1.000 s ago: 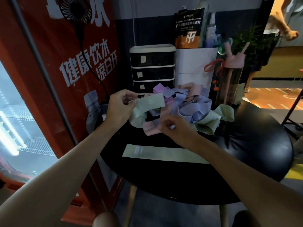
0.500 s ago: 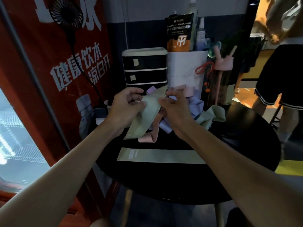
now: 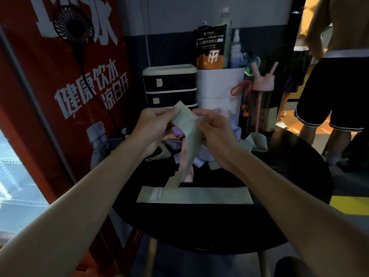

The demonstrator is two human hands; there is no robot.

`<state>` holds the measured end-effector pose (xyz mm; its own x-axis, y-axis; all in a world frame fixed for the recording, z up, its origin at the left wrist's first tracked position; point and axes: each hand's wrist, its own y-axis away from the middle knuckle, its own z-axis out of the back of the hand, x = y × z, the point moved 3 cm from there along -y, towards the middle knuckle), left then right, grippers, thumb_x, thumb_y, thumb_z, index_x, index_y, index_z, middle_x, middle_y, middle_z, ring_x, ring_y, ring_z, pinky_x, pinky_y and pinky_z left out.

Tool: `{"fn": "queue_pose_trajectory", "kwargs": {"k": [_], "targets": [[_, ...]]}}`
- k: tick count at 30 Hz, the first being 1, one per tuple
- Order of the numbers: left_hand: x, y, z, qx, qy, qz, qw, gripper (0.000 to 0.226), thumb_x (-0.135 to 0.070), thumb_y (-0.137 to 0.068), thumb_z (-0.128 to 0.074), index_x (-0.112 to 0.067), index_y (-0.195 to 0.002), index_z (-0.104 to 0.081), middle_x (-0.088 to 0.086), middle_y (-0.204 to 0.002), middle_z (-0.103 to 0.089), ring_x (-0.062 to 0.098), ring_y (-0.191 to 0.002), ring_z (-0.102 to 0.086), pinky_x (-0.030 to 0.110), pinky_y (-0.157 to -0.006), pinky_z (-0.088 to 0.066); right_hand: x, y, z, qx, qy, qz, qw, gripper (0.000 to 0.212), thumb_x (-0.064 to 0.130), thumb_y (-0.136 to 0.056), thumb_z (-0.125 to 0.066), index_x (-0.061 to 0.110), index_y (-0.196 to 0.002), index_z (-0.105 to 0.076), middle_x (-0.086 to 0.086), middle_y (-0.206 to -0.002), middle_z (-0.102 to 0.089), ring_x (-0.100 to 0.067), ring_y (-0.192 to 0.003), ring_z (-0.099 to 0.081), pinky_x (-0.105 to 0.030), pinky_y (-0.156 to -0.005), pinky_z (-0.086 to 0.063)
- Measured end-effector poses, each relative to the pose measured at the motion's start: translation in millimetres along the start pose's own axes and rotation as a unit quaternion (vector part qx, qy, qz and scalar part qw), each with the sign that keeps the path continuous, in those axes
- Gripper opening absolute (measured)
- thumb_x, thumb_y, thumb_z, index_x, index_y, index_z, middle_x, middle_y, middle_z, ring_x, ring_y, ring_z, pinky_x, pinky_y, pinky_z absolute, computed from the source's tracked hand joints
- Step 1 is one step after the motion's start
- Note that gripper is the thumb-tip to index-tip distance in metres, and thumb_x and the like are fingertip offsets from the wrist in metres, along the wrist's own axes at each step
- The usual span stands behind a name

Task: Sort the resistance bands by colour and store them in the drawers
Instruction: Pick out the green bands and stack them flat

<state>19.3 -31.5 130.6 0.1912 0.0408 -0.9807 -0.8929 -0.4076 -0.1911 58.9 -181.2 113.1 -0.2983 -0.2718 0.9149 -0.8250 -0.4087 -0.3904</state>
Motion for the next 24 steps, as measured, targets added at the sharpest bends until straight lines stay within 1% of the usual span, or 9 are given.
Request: {"fn": "queue_pose_trajectory", "kwargs": {"k": [3,5,9,12,14,17,21,22,24], "targets": [[-3.4,2.6,1.2,-0.005,-0.006,-0.013,1.000,0.016,-0.010,-0.098,-0.061,0.004,-0.099,-0.069,0.022,-0.091,-0.072,0.027,-0.074,-0.066,0.026,-0.060,-0.059,-6.4,-2.4,1.9,0.013,0.051,-0.007,0.999,0.017,0.014,-0.098,-0.051,0.025,-0.103,-0.063,-0.007,-0.099,-0.070,-0.018,-0.091,-0.067,-0.039,-0.086,-0.056],[-8.4,1.9,5.6,-0.033,-0.011,-0.043,0.998,0.016,-0.011,-0.096,-0.065,0.003,-0.100,-0.069,0.018,-0.088,-0.072,0.029,-0.076,-0.069,0.034,-0.067,-0.062,-10.6,-1.9,2.8,0.031,0.094,-0.027,0.995,0.024,0.027,-0.091,-0.060,0.030,-0.115,-0.060,-0.007,-0.103,-0.071,-0.021,-0.094,-0.068,-0.040,-0.085,-0.057],[-20.2,1.5,14.3,-0.092,-0.022,-0.093,0.991,0.010,-0.014,-0.093,-0.068,-0.005,-0.092,-0.071,0.015,-0.090,-0.072,0.030,-0.087,-0.071,0.048,-0.085,-0.060,-7.8,4.0,1.3,0.088,0.076,-0.051,0.992,0.042,0.021,-0.092,-0.066,0.019,-0.130,-0.050,0.003,-0.073,-0.070,-0.011,-0.068,-0.067,-0.025,-0.066,-0.052],[-24.9,0.4,24.9,-0.119,-0.007,-0.102,0.988,0.010,-0.014,-0.094,-0.067,-0.006,-0.090,-0.069,0.018,-0.098,-0.071,0.028,-0.091,-0.071,0.047,-0.084,-0.061,-8.7,8.8,5.6,0.098,0.078,-0.061,0.990,0.042,0.016,-0.090,-0.068,0.017,-0.129,-0.051,0.000,-0.074,-0.068,-0.006,-0.061,-0.065,-0.019,-0.059,-0.049],[-25.6,-0.5,35.4,-0.139,0.009,-0.102,0.985,0.012,-0.015,-0.095,-0.067,-0.005,-0.090,-0.068,0.019,-0.100,-0.071,0.029,-0.094,-0.072,0.041,-0.079,-0.062,-11.3,12.2,11.8,0.104,0.089,-0.073,0.988,0.035,0.018,-0.090,-0.068,0.019,-0.123,-0.055,0.006,-0.072,-0.069,-0.002,-0.062,-0.063,-0.017,-0.057,-0.048],[-21.6,4.4,45.5,-0.168,0.023,-0.095,0.981,0.014,-0.012,-0.096,-0.065,-0.005,-0.084,-0.064,0.010,-0.087,-0.069,0.019,-0.081,-0.071,0.028,-0.069,-0.060,-16.9,18.4,24.3,0.119,0.108,-0.095,0.982,0.033,0.024,-0.090,-0.067,0.021,-0.122,-0.058,0.004,-0.080,-0.072,-0.006,-0.073,-0.067,-0.019,-0.064,-0.050],[-1.3,16.9,53.6,-0.188,0.021,-0.078,0.979,0.017,-0.009,-0.097,-0.062,-0.005,-0.081,-0.060,0.010,-0.082,-0.064,0.009,-0.065,-0.068,0.022,-0.058,-0.057,-32.2,26.9,42.9,0.137,0.139,-0.144,0.970,0.030,0.024,-0.090,-0.068,0.021,-0.119,-0.062,-0.006,-0.115,-0.066,-0.016,-0.096,-0.068,-0.034,-0.084,-0.056],[6.7,19.6,56.6,-0.192,0.010,-0.071,0.979,0.016,-0.009,-0.097,-0.062,-0.005,-0.082,-0.060,0.011,-0.082,-0.064,0.010,-0.066,-0.068,0.021,-0.056,-0.056,-35.8,29.7,47.3,0.142,0.150,-0.158,0.965,0.030,0.023,-0.090,-0.068,0.022,-0.119,-0.062,-0.006,-0.118,-0.065,-0.018,-0.100,-0.067,-0.033,-0.087,-0.056],[24.6,24.6,61.9,-0.196,-0.006,-0.055,0.979,0.013,-0.011,-0.097,-0.062,-0.003,-0.087,-0.061,0.013,-0.086,-0.066,0.015,-0.073,-0.069,0.020,-0.056,-0.055,-41.7,35.1,55.3,0.158,0.188,-0.181,0.952,0.033,0.025,-0.090,-0.069,0.024,-0.122,-0.060,-0.003,-0.114,-0.066,-0.015,-0.096,-0.067,-0.025,-0.080,-0.055]]}}
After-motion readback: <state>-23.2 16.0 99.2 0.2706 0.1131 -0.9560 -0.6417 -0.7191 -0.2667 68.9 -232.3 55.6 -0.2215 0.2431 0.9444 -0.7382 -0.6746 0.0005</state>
